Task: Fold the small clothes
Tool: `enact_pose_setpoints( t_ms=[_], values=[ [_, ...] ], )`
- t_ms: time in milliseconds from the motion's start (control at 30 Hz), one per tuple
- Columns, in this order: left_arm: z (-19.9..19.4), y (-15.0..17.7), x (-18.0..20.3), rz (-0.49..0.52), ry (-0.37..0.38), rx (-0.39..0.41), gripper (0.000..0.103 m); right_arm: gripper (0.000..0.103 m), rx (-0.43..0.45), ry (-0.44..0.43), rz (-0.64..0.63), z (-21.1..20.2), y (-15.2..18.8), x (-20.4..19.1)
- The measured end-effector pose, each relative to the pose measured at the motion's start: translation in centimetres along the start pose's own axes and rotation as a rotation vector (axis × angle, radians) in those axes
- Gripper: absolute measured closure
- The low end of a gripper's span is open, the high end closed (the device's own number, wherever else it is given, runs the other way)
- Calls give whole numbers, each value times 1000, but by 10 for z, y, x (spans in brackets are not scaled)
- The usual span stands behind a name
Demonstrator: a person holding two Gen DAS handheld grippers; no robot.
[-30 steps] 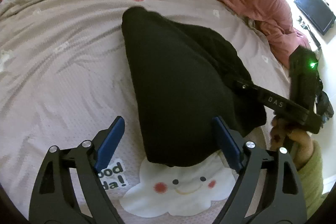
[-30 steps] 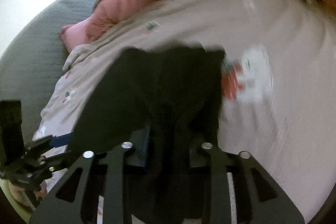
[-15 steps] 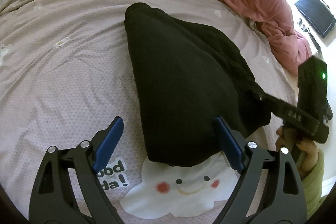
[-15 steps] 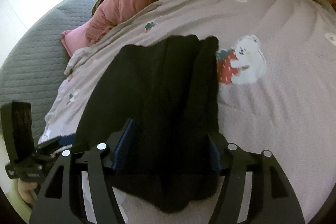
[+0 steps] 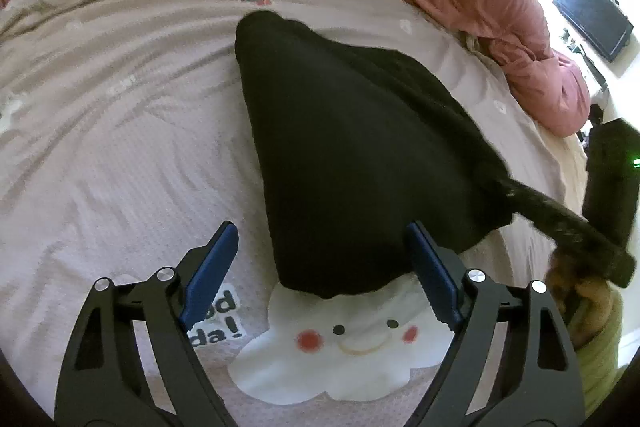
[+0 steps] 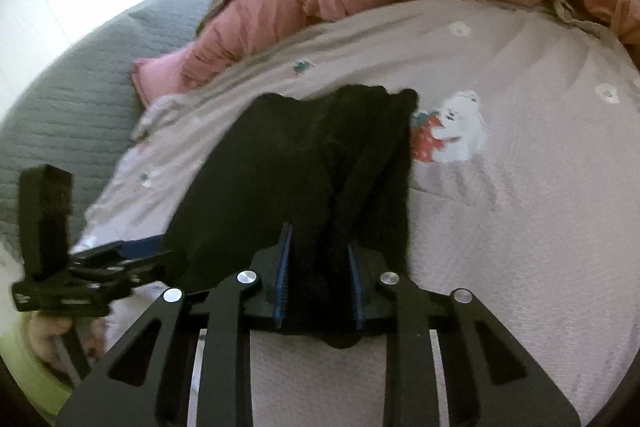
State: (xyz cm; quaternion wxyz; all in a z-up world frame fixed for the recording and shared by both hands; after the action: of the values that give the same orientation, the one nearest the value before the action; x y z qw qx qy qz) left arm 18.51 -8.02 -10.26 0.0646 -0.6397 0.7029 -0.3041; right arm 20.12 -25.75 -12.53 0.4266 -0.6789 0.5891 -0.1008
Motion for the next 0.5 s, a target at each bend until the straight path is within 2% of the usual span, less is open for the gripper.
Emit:
enact_pose_setpoints(
  t_ms=[67,500],
  values=[
    [5,4,-2,-11,4,-15,24,69,-37,44,-8,14,8,6],
    [5,8,-8,-29,16,-19,21,46,-7,57,69,6,13,11]
  ],
)
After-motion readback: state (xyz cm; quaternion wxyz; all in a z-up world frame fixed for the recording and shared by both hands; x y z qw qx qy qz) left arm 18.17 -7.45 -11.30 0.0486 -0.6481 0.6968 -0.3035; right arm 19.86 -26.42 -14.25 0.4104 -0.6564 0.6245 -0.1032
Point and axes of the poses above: each gripper's, at about its wrist camera, not at the fingertips, and z roughly the way its jaws point, x to its right, y to its underside, the point moved 6 cm from there along z, roughly the way its jaws point
